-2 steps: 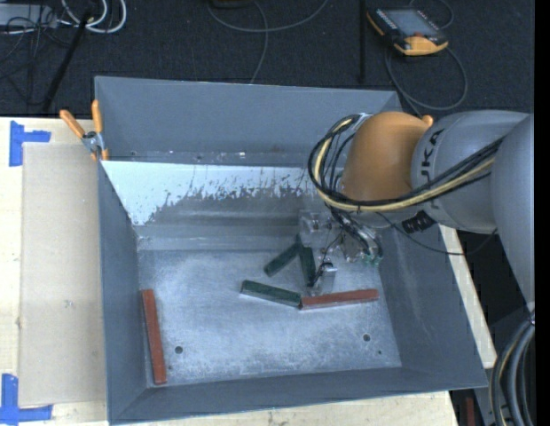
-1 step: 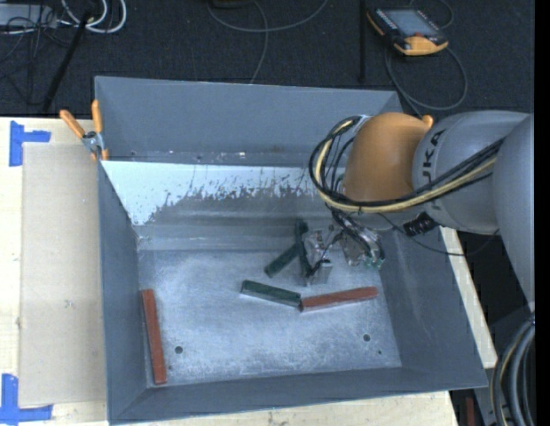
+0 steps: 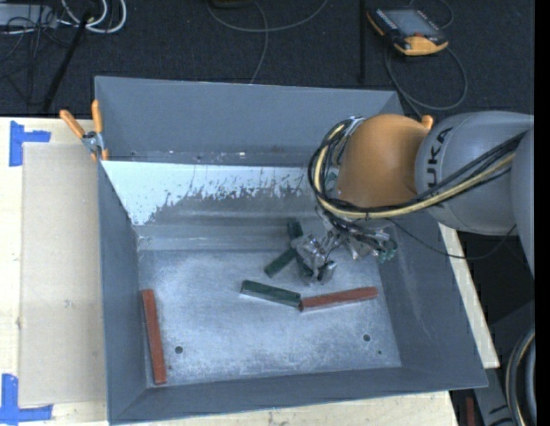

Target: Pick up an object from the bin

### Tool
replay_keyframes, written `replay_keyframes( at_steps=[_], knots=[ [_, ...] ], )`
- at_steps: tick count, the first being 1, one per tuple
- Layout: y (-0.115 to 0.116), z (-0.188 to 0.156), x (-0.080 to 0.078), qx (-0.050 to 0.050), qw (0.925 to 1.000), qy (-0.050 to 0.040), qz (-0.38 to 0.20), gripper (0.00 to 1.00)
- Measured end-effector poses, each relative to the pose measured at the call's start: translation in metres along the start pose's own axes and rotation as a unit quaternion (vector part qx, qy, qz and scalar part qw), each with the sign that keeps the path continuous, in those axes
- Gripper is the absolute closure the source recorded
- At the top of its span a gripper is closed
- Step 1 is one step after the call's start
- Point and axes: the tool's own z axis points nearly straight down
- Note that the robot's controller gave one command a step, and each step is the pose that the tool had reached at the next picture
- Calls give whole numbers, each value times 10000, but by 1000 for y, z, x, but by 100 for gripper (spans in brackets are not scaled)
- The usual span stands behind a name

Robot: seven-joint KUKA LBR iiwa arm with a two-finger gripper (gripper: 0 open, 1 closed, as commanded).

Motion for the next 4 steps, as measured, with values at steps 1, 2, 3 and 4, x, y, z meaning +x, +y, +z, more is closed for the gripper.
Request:
replay_keyframes(
  at_steps=[1,2,3,4],
  knots=[
    [-2,-4,6,-28,10000,23,-35,100],
    [8,-5,4,-36,10000,34,-21,100],
    [8,-4,5,-43,10000,48,-12,0],
    [69,6,39,-63,9999,73,69,0]
  ],
)
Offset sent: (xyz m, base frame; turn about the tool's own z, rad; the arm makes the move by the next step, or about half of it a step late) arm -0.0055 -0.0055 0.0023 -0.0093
